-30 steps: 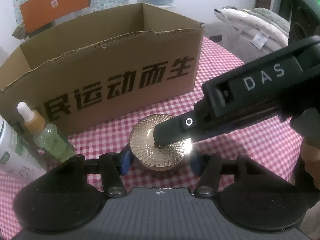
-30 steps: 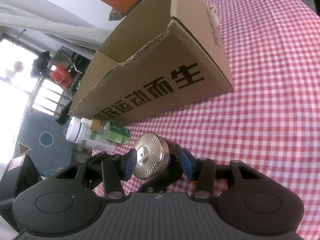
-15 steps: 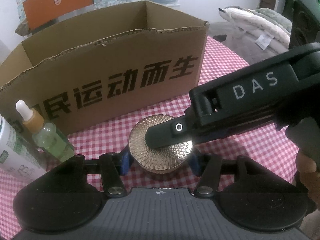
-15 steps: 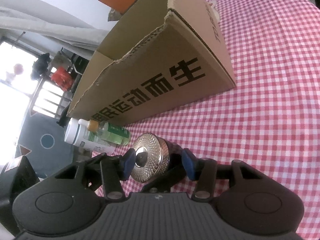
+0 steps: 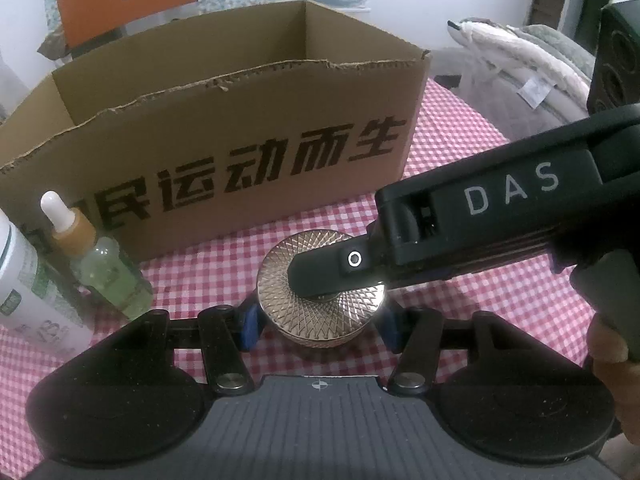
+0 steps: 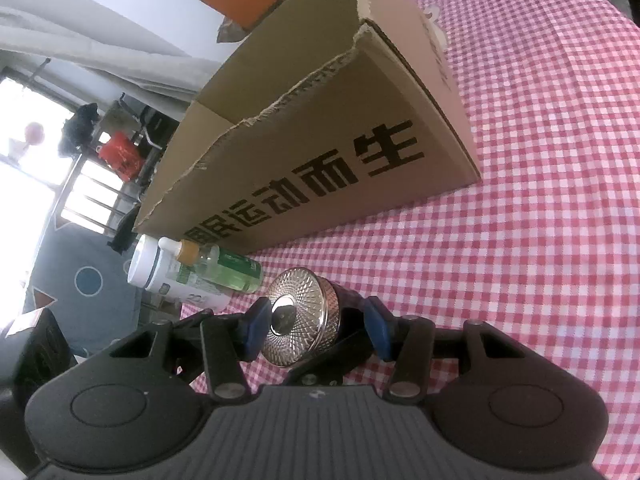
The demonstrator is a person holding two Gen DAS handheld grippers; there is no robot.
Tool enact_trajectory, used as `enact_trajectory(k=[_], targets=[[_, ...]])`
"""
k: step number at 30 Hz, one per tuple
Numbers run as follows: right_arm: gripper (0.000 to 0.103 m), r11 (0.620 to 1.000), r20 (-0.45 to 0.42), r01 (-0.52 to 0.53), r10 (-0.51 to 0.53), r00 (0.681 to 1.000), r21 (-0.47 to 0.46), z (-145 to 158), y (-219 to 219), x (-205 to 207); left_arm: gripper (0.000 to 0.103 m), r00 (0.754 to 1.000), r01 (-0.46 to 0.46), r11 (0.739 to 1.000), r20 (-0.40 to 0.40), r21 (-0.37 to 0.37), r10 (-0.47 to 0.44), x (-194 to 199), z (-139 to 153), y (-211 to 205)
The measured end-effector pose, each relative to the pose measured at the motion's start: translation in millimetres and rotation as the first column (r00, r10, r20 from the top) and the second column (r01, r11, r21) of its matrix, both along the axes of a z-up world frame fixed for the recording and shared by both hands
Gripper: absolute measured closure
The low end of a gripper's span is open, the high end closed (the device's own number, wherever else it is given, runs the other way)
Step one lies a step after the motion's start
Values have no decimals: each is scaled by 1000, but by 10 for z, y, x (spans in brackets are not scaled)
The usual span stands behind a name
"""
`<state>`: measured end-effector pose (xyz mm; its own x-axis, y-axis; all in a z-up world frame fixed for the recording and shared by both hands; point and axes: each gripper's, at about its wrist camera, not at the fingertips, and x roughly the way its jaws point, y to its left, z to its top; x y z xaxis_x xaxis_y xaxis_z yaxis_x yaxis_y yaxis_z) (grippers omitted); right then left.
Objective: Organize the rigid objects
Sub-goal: 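Lift the gold-lidded jar off the table with the right tool, then carry the gold-lidded jar into the box and open the right tool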
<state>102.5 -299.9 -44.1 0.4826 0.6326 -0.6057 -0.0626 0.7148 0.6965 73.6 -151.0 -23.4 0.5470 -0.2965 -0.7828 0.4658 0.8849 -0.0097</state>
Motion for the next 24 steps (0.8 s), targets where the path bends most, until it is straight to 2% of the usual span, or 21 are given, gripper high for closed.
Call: enact_trajectory(k=[14, 24], targets=[[48, 1000, 39, -2, 2, 999, -7, 40, 3, -65, 47, 1000, -3, 1000, 29, -8, 3, -97, 100, 84], [48, 999, 151, -21, 26, 988, -35, 465, 68, -221, 47, 990, -25, 999, 139, -35, 29, -262, 469, 192]])
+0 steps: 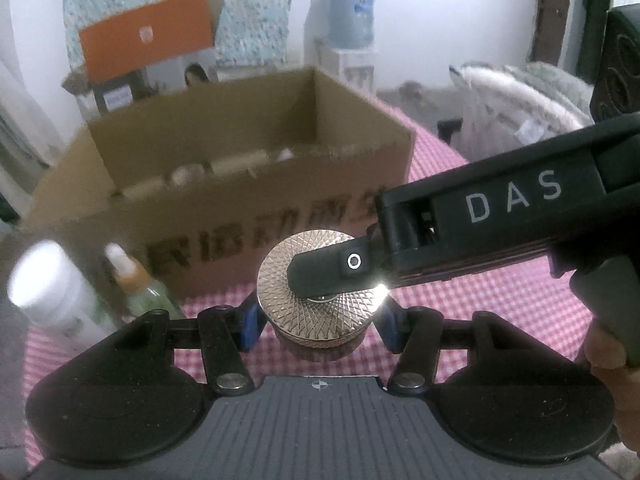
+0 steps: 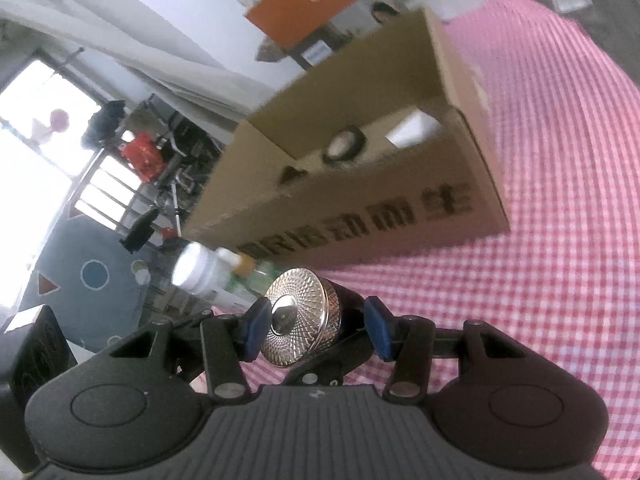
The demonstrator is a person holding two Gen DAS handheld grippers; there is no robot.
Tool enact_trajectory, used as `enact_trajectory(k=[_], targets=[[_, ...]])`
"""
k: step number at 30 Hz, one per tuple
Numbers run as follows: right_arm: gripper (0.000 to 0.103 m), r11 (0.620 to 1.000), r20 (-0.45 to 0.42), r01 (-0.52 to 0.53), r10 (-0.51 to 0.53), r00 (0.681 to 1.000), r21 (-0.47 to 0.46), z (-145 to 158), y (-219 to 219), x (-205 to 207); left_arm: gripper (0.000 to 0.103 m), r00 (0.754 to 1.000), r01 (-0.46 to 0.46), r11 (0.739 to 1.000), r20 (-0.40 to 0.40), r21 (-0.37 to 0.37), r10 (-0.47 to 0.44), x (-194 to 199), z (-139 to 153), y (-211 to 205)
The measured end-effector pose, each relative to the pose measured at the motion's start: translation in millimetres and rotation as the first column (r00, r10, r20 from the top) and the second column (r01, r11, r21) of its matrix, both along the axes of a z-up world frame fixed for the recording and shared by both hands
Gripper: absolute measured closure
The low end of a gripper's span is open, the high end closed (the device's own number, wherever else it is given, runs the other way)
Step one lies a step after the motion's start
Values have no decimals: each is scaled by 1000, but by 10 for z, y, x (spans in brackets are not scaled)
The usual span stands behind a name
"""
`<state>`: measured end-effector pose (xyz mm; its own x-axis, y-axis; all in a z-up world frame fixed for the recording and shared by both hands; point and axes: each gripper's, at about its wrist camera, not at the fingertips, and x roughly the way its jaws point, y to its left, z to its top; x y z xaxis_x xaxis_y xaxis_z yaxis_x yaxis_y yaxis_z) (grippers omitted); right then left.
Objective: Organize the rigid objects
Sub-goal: 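Carry the gold-lidded jar into the box and open the right tool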
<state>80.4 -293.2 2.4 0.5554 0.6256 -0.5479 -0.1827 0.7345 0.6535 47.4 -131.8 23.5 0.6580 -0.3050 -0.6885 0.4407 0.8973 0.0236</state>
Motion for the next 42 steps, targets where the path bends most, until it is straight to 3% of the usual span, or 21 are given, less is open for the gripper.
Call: enact_trajectory(k=[8, 17, 23, 29, 42], targets=[[48, 995, 152, -63, 74, 986, -81, 663, 142, 129, 47, 995, -58, 996, 82, -65, 63, 171, 516, 125], [47, 980, 151, -136, 158, 976, -144, 1059, 219, 826, 47, 988, -146, 981, 29, -126, 151, 889, 757, 135], [44, 967, 70, -172, 188, 980, -189, 1001, 244, 1501, 47, 979, -195, 973, -89, -126, 185, 1601, 623, 84], [42, 951, -39, -205, 202, 979, -230, 727, 302, 2143, 47, 956, -234, 968, -204, -93, 211, 2158, 347, 42], [39, 920, -194, -271, 223, 955, -281, 251, 452, 2717, 47, 892, -298, 953, -373, -54, 258, 2665, -119, 74]])
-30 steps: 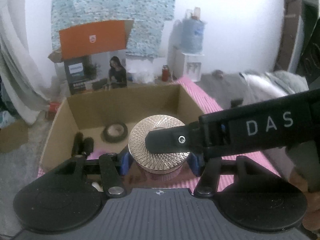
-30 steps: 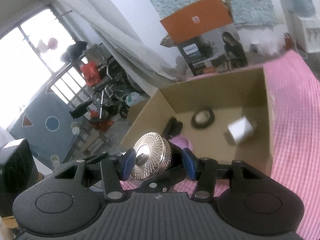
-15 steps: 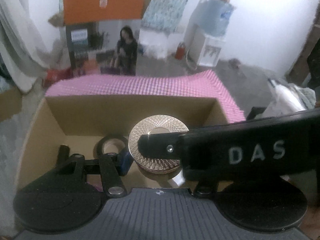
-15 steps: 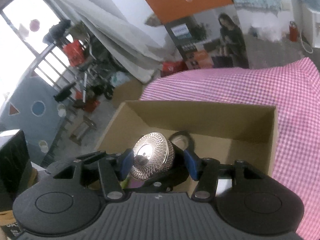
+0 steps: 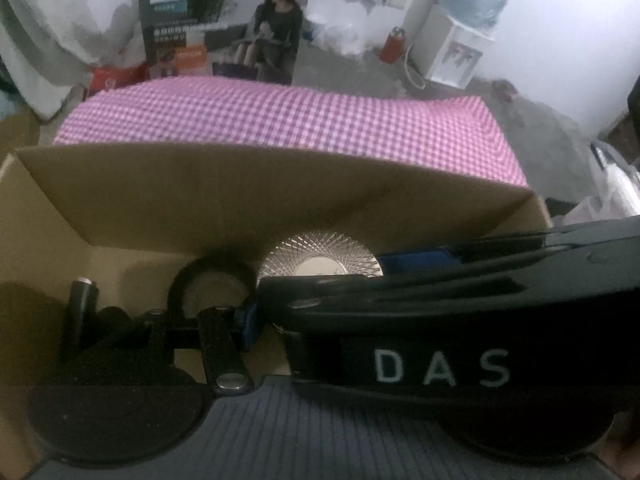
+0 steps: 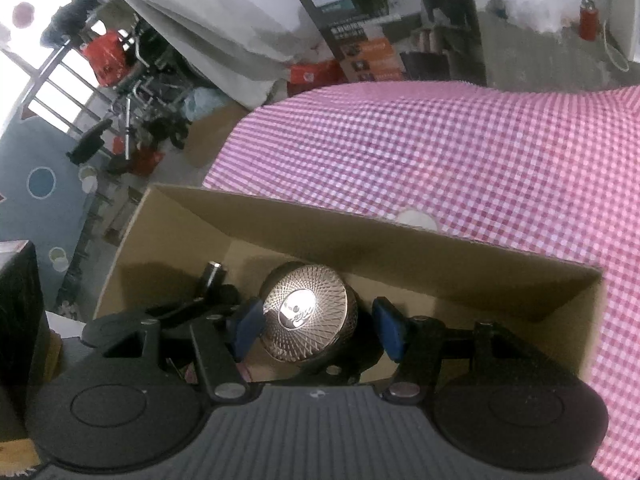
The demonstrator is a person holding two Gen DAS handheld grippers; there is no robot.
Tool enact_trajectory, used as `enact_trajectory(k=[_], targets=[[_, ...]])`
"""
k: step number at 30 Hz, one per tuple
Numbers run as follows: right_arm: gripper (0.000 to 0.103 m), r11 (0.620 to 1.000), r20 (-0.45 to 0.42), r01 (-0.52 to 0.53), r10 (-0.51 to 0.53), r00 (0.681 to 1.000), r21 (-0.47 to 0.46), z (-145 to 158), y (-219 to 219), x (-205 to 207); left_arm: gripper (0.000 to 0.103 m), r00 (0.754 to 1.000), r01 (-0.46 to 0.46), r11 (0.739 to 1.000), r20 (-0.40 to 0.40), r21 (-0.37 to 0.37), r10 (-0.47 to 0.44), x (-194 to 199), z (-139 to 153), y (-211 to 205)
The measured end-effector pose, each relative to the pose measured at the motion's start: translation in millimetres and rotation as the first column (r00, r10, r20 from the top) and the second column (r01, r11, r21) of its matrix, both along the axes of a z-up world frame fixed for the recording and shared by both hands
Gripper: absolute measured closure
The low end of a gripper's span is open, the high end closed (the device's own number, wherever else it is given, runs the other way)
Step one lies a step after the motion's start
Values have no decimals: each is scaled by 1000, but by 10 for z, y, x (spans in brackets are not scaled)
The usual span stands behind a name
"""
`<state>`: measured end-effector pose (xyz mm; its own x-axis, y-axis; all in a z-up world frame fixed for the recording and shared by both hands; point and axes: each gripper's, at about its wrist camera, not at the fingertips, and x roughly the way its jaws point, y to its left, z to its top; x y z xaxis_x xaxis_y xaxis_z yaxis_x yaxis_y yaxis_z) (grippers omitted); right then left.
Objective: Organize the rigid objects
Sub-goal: 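Carry the gold-lidded jar into the box and open the right tool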
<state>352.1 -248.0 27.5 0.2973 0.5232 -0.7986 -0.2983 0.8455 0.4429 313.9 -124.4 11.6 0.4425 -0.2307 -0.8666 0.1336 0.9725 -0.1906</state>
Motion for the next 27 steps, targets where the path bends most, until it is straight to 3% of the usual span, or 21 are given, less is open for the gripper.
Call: enact_trajectory(k=[6, 9, 13, 17, 22, 24, 27], targets=[[40, 999, -3, -2, 2, 1000, -42, -77, 21, 57, 42, 999, 19, 1000, -28, -20, -19, 34, -58, 5], [40, 999, 9, 2, -2, 1000, -50, -29, 22, 63, 39, 1000, 27, 1000, 6, -8, -27, 3, 19, -1], [38, 997, 77, 5, 1, 997, -83, 131, 22, -15, 25, 998, 33, 999, 59, 2, -33, -94, 169, 22], [31, 999, 161, 25, -18, 987, -42, 416, -96, -239, 16, 990, 52, 998, 132, 25, -55, -299, 363, 19], [14, 997, 295, 73, -77, 952, 23, 785, -314, -720, 9, 968, 77, 996, 236, 47, -86, -685, 588, 43], [3, 993, 355, 97, -113, 928, 62, 915, -409, -962, 8, 958, 85, 995, 270, 44, -94, -869, 672, 65], [0, 987, 448, 130, -159, 880, 96, 1075, -503, -1358, 5, 939, 94, 995, 329, 34, -100, -1183, 804, 146]])
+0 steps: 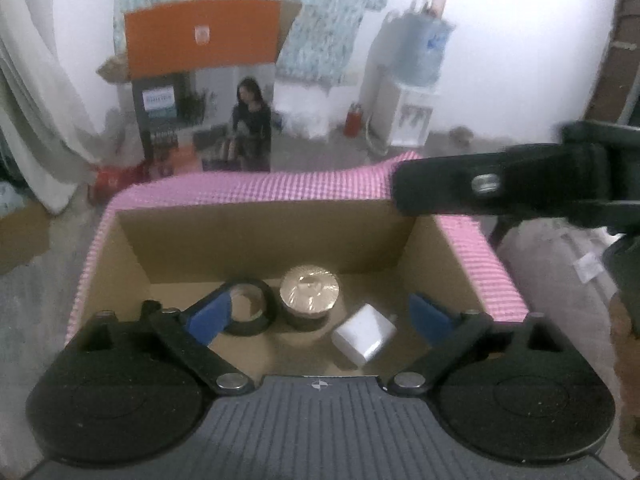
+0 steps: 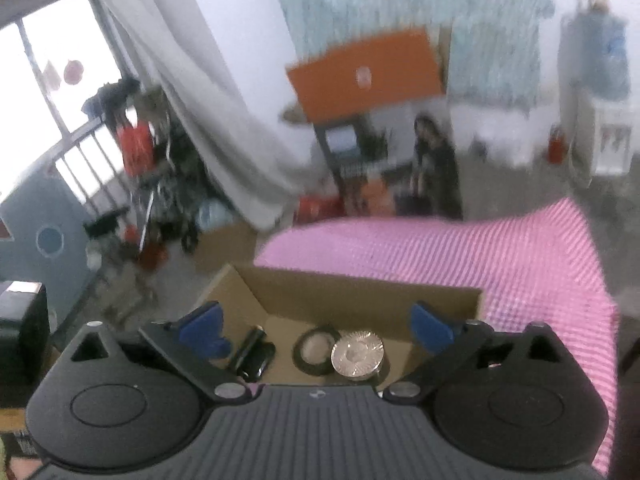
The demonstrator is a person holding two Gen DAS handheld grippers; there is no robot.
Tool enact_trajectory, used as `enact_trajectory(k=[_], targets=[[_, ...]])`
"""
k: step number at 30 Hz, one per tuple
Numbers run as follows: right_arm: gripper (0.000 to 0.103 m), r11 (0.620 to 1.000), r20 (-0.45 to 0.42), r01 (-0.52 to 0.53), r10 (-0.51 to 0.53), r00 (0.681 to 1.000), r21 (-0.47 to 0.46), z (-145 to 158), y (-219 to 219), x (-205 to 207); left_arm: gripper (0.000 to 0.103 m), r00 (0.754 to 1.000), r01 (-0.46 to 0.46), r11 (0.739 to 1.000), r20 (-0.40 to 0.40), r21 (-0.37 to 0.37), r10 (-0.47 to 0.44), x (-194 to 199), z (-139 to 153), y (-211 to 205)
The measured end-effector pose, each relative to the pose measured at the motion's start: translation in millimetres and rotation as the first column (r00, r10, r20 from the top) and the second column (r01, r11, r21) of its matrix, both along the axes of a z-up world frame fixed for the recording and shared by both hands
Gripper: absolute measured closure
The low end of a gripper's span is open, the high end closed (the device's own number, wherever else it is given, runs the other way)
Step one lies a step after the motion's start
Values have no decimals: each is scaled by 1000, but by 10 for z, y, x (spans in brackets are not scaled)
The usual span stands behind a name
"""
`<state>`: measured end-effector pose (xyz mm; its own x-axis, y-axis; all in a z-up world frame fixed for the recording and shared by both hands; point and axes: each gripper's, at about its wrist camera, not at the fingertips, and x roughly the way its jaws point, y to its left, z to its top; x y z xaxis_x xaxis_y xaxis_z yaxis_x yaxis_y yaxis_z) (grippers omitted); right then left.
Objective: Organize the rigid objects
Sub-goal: 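Carry the gold-lidded jar into the box and open the right tool, then return the right tool to the table and grasp the green dropper bottle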
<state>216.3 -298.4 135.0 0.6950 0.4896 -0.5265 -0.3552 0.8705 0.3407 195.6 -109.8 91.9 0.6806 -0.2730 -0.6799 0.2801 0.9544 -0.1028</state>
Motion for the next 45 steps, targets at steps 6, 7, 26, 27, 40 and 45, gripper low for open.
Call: enact_trajectory(k=[6, 7, 26, 27, 40, 45], targets=[[0, 998, 135, 59, -60, 989, 10, 86, -70, -697, 1, 993, -12, 1000, 115, -12, 14, -539, 90, 219], [0, 998, 146, 61, -63, 987, 15, 67, -65, -804, 1, 990, -25, 1000, 136, -11, 26, -633, 59, 253], [0, 981, -24, -122, 127, 992, 151, -672, 601, -1405, 20, 991, -40, 992, 128, 120, 24, -1375, -879, 627], [0, 982, -32, -128, 133, 991, 138, -706, 660, -1398, 22, 991, -37, 991, 130, 127, 20, -1381, -909, 629], [25, 983, -115, -170, 177, 977, 69, -1005, 1078, -1093, 52, 996, -11, 986, 92, 165, -5, -1138, -1172, 666], [40, 981, -136, -183, 190, 972, 61, -1052, 1156, -988, 60, 997, -21, 986, 76, 164, 9, -1066, -1229, 672]])
